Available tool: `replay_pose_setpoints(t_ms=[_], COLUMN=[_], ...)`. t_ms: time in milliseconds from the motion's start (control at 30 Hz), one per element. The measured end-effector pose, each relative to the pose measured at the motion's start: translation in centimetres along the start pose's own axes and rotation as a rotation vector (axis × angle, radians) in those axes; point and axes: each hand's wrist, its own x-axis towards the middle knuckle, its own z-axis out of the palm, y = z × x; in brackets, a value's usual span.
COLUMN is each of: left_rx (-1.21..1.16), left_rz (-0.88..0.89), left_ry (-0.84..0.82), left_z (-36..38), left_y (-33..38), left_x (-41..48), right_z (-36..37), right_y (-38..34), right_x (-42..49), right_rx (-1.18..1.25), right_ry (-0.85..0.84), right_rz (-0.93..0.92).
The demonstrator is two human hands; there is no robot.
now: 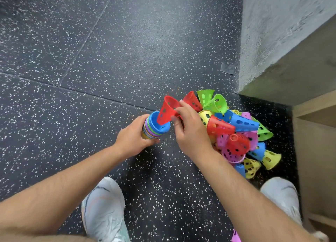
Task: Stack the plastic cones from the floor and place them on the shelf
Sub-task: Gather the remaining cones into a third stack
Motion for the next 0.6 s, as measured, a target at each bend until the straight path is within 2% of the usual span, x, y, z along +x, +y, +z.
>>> replay_pose_setpoints(t_ms=[100, 200, 367, 500, 600], left_rx=[-0.048, -0.053, -0.132, -0.112, -0.101], left_rz=[0.024, 0.041, 0.066, 0.084, 0.104], left_ry=[-0.015, -0.038, -0.076, -0.112, -0.132], left_z=[0.3, 1.0, 1.8, 2.6, 3.3], left_y=[0.5, 1.6, 3.8, 4.4, 5.1], left_x=[-0.1, -0.4, -1.0, -1.3, -1.6], right_z=[0.2, -0.2, -2.8, -5.0, -7.1], right_y=[-0.8, -1.2, -0.6, 2.2, 4.1], right_x=[-2.2, -4.4, -4.7, -3.7, -2.4], right_rx=[0.018, 0.017, 0.105, -0.281, -0.628], right_ry=[-0.139, -0.27, -0.134, -0.013, -0.151], right_rz=[-0.029, 0.064, 0.143, 0.133, 0.233])
